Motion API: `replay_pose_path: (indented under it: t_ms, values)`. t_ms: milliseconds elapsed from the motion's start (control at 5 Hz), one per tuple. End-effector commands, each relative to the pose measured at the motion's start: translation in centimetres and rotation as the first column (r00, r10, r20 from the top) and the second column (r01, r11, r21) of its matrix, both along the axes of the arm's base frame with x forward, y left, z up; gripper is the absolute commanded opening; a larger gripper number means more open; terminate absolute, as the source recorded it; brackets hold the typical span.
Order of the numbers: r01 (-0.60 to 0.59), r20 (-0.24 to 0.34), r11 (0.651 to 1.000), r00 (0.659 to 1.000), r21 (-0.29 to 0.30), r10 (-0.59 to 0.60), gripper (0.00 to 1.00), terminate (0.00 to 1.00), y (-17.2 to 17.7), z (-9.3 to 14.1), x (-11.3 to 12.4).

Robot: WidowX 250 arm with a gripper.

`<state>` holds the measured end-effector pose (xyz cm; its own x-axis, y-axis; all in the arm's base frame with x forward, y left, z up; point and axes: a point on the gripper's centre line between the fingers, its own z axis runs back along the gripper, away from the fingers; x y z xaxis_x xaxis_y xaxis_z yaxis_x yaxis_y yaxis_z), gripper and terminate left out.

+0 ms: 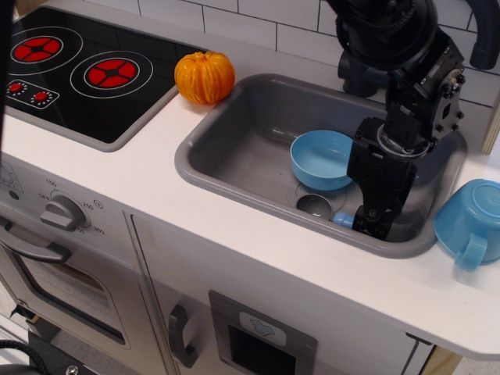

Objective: Put spoon in bowl sink

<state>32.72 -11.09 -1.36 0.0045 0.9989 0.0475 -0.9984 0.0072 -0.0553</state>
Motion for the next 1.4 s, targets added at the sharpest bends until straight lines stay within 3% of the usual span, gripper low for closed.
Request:
replay_pose_path:
  t_ms: [0, 200, 400, 1000, 1200]
  values:
    - [0.025, 0.021, 1.000, 0.999, -0.005, -0.025, 1.00, 0.00, 0.1, 0.3, 1.9]
    - [0.030, 0.029, 1.000, 0.999, 0.004, -0.030, 1.00, 0.00, 0.0, 0.1, 1.9]
    - [0.027, 0.053, 1.000, 0.998, -0.002, -0.027, 0.00, 0.00, 0.1, 0.7, 1.9]
    - [0.028, 0.018, 0.996, 0.999, -0.080, -0.026, 0.00, 0.00, 0.6, 3.3, 1.1]
    - [0.024, 0.003, 0.996, 1.000, -0.086, -0.024, 0.00, 0.00, 1.1, 5.2, 0.9]
